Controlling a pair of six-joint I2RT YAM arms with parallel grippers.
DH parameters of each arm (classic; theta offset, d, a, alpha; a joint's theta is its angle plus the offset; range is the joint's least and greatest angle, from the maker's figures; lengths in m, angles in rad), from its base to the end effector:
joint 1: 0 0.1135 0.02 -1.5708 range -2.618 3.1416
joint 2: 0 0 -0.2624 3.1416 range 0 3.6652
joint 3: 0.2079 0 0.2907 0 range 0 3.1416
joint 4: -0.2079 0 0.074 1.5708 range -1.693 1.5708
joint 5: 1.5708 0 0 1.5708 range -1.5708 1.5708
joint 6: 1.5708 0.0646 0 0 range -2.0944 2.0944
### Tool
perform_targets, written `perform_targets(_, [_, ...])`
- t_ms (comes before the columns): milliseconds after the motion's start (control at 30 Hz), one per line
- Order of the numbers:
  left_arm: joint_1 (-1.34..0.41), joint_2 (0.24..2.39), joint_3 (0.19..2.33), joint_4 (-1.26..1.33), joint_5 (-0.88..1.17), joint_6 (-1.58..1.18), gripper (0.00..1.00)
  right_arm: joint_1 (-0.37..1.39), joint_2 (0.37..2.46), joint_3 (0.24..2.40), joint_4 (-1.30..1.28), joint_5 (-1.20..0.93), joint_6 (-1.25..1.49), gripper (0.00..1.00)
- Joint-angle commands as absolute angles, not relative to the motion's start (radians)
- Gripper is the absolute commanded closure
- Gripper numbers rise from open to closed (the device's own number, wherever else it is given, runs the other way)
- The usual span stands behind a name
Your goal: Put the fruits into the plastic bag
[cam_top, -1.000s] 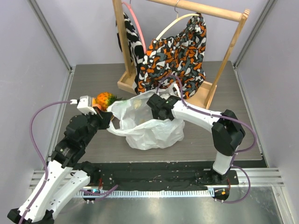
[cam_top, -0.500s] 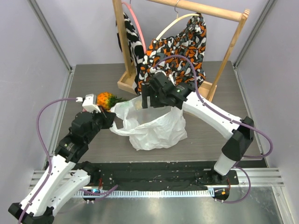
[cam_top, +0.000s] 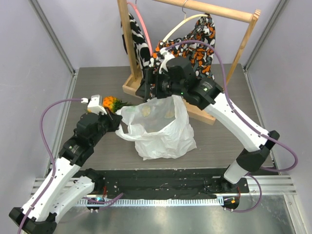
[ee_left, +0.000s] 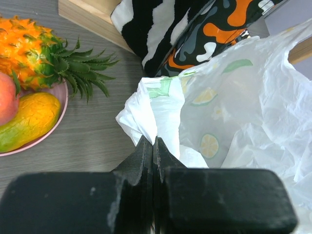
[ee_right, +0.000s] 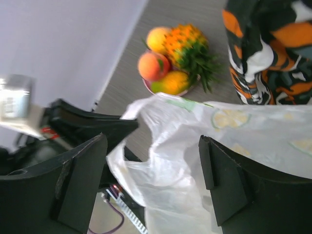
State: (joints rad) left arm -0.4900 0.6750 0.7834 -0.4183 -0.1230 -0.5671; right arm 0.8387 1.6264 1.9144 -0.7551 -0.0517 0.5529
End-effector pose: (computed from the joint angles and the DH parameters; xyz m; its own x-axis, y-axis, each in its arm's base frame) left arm 0.2004 -0.0979 0.3258 -0.4225 -0.3789 -0.8234 0.1625 0.8621 -0.4800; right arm 0.2742 0.3101 0.4514 -0.6624 0.0475 -0.7476 -0.5003 0.7148 0.4887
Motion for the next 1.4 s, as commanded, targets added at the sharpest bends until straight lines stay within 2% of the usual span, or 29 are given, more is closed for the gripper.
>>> perform_targets(0, [-0.491, 0.683, 0.827, -0.37, -0.135, -0.545, 1.0, 0.845, 1.522, 1.991, -0.698, -0.049, 0.537, 0.16])
perform_targets(167, [-0.491, 0.683, 0.831, -0.371, -0.132, -0.543, 1.0, 0.845, 1.473, 2.002, -0.768, 0.155, 0.454, 0.16])
perform_targets(367, [-0.491, 0.677, 0.839, -0.382, -0.121, -0.537, 1.0, 0.845, 1.511, 1.985, -0.952, 0.359, 0.387, 0.16])
perform_targets(800, [-0.491, 0.66, 0.857, -0.42, -0.132, -0.531, 1.0, 0.842, 1.707, 2.071, -0.968, 0.34, 0.296, 0.23])
perform_targets(933, [-0.492, 0.65, 0.856, -0.428, -0.141, -0.529, 1.0, 0.842, 1.724, 2.063, -0.992, 0.385, 0.311, 0.39])
perform_targets(967, [-0.491, 0.647, 0.854, -0.434, -0.144, -0.529, 1.0, 0.844, 1.72, 2.06, -0.994, 0.397, 0.319, 0.54])
perform_targets(1033, [-0.491, 0.644, 0.85, -0.443, -0.163, -0.531, 1.0, 0.844, 1.706, 2.06, -0.992, 0.41, 0.324, 0.72])
perform_targets(1067, [-0.491, 0.641, 0.848, -0.455, -0.17, -0.532, 1.0, 0.844, 1.688, 2.063, -0.992, 0.425, 0.331, 0.87])
perform_targets(1100, [-0.491, 0.638, 0.847, -0.462, -0.199, -0.543, 1.0, 0.844, 1.675, 2.065, -0.991, 0.431, 0.336, 0.94])
perform_targets(1133, [-0.491, 0.634, 0.845, -0.471, -0.216, -0.549, 1.0, 0.842, 1.663, 2.062, -0.985, 0.443, 0.344, 0.99])
perform_targets(1200, [-0.491, 0.629, 0.845, -0.497, -0.262, -0.557, 0.98, 0.844, 1.615, 2.039, -0.973, 0.475, 0.366, 0.99])
perform_targets(1233, [-0.491, 0.632, 0.853, -0.508, -0.268, -0.56, 0.89, 0.842, 1.599, 2.022, -0.953, 0.482, 0.373, 0.99])
perform_targets(1267, [-0.491, 0.634, 0.856, -0.52, -0.275, -0.558, 0.64, 0.842, 1.573, 2.007, -0.943, 0.489, 0.377, 0.99])
perform_targets(1300, [-0.492, 0.634, 0.862, -0.523, -0.278, -0.558, 0.49, 0.842, 1.559, 1.972, -0.934, 0.503, 0.391, 0.99])
perform_targets(1333, [-0.491, 0.64, 0.873, -0.532, -0.285, -0.557, 0.24, 0.844, 1.549, 1.956, -0.928, 0.512, 0.4, 0.99])
perform_targets(1367, [-0.491, 0.643, 0.88, -0.537, -0.287, -0.555, 0.17, 0.844, 1.543, 1.942, -0.927, 0.524, 0.409, 0.99])
